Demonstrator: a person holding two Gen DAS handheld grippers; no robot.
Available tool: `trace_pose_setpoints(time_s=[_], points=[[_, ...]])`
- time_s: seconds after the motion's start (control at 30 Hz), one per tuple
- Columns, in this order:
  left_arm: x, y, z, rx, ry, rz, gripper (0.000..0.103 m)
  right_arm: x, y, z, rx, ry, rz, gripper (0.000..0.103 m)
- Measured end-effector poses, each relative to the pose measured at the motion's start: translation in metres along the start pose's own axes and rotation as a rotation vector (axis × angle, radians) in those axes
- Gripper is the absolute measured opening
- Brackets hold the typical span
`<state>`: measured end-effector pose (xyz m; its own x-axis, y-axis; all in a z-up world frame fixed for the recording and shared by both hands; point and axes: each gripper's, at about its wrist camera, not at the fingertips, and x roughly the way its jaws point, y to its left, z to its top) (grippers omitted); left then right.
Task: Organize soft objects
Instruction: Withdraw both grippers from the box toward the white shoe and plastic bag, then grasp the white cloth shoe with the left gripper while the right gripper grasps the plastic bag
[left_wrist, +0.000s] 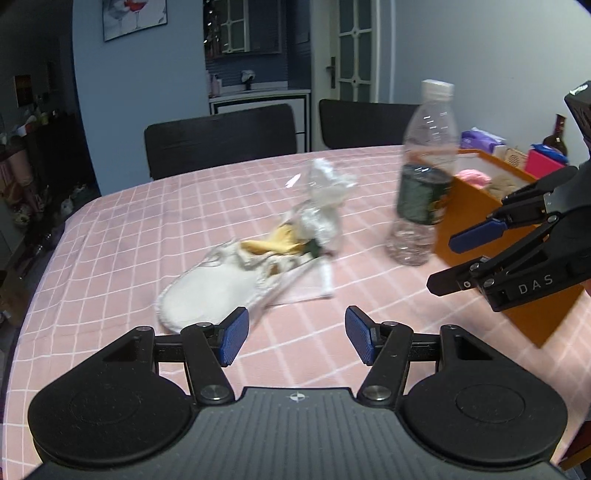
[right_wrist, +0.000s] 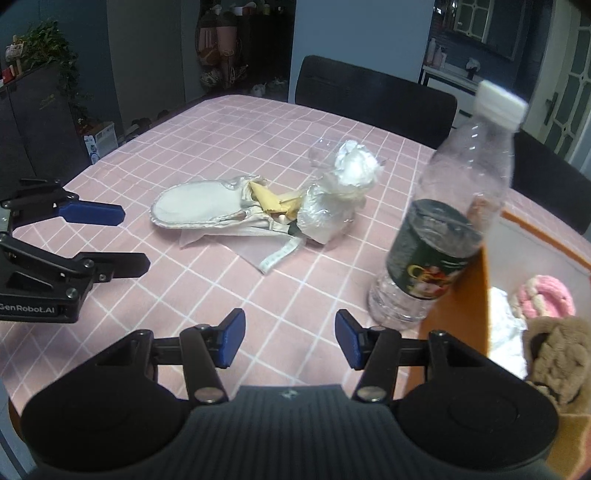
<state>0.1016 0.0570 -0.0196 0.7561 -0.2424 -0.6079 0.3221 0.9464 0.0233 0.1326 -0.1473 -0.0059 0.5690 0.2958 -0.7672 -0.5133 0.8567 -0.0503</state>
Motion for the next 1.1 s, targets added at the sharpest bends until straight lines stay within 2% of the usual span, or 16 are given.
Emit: trace_pose_setpoints(time_s=[0.13,0.4,0.5,0.57,0.67,0.7,0.77,0.9,1.0,1.1], points=[[0.013,0.022,-0.004,0.013,0.010,0.010,0.073,0.025,0.002,0.007,0.030,0.020,-0.005,0.054],[0.053,0.050,-0.013,0.157,0.089,0.082,0.072,0.064,0.003,0.022,0.065,0.043,0.008,0.054],[0.061,0.052,-0.017,0.224,0.115,0.110,0.056,0.072,0.005,0.032,0.054,0.042,-0.008,0.054],[0.065,0.055,-0.018,0.256,0.127,0.122,0.034,0.075,0.000,0.039,0.059,0.028,-0.027,0.054],[0.066,0.060,-0.018,0.256,0.139,0.118,0.020,0.080,-0.003,0.049,0.072,0.005,-0.053,0.054],[0.067,0.063,-0.016,0.238,0.136,0.106,0.019,0.082,-0.004,0.051,0.076,0.002,-0.057,0.054],[0.064,0.067,-0.013,0.198,0.126,0.087,0.008,0.087,-0.006,0.055,0.081,0.001,-0.062,0.054],[0.054,0.077,0.001,0.117,0.117,0.082,0.006,0.096,-0.007,0.062,0.087,0.003,-0.091,0.054],[0.043,0.087,0.011,0.033,0.154,0.045,0.004,0.105,-0.007,0.068,0.099,0.005,-0.119,0.056],[0.029,0.085,0.014,0.057,0.171,0.076,0.004,0.116,-0.006,0.075,0.098,0.001,-0.161,0.060]])
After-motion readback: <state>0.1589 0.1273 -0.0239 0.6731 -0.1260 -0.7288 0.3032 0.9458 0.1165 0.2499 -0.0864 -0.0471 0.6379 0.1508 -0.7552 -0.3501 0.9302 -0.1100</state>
